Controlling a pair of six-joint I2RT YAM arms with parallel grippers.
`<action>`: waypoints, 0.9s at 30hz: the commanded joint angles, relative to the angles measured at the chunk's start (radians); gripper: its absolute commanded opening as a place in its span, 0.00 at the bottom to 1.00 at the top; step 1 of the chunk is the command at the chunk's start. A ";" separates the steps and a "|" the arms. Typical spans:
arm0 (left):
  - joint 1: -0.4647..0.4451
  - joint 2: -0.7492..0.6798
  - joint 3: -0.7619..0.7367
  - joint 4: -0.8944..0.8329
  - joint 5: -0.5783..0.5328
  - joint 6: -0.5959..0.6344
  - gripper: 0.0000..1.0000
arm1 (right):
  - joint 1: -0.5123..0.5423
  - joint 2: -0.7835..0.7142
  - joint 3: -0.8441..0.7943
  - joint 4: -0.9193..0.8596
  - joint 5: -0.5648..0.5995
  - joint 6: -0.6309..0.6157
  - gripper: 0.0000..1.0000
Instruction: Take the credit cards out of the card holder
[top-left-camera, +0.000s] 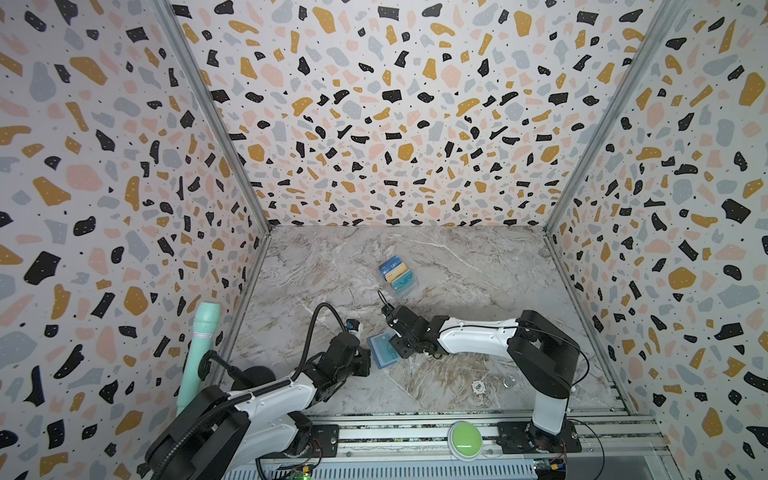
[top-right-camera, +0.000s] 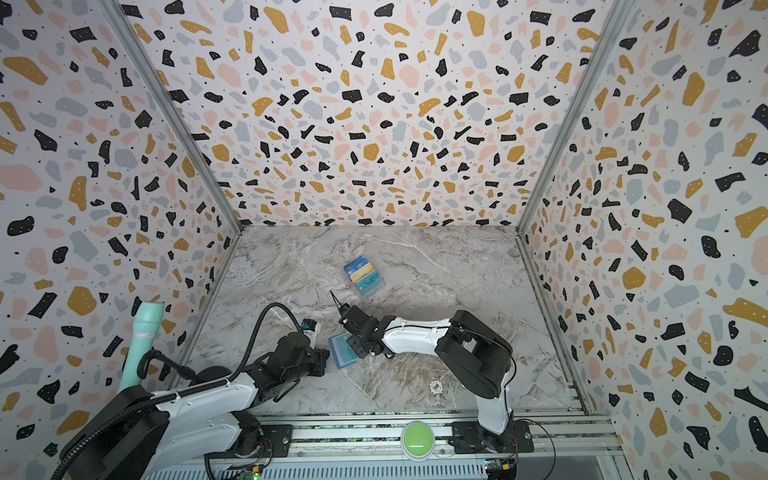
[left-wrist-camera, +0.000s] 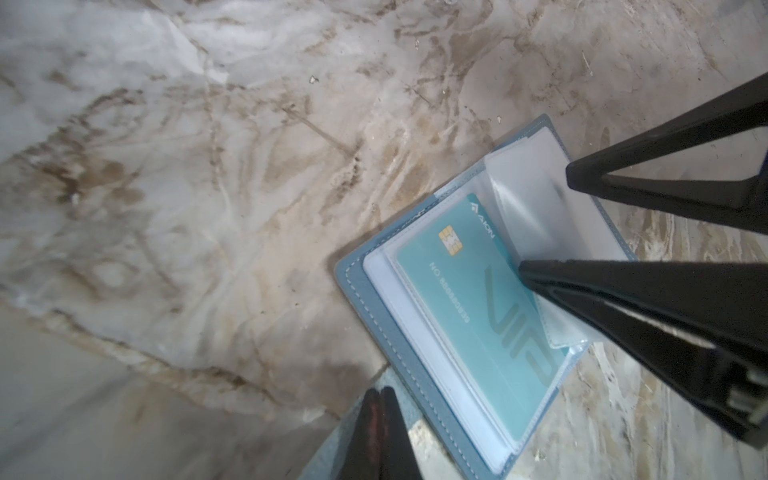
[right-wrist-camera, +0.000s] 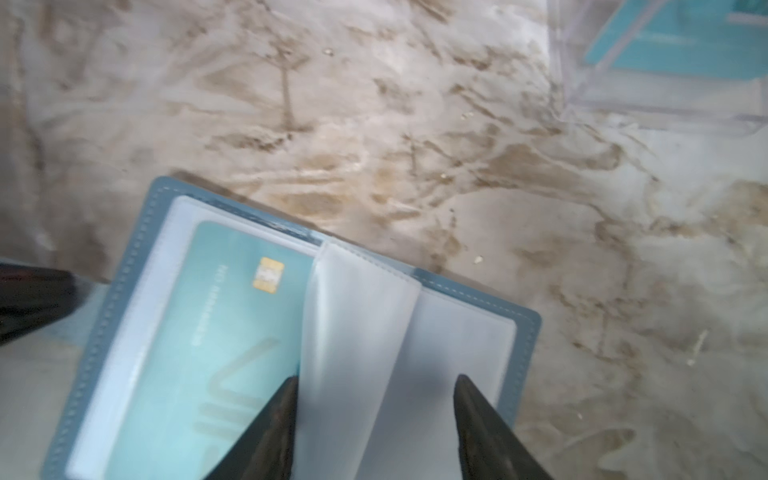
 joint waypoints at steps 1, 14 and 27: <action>-0.002 0.010 0.012 -0.029 -0.012 0.019 0.00 | -0.023 -0.054 -0.026 -0.050 0.037 0.001 0.60; -0.005 -0.010 0.024 -0.026 -0.002 0.034 0.00 | -0.099 -0.139 -0.100 -0.013 0.011 0.002 0.60; -0.007 -0.093 0.033 -0.057 -0.040 0.039 0.01 | -0.150 -0.260 -0.138 -0.033 -0.006 0.022 0.59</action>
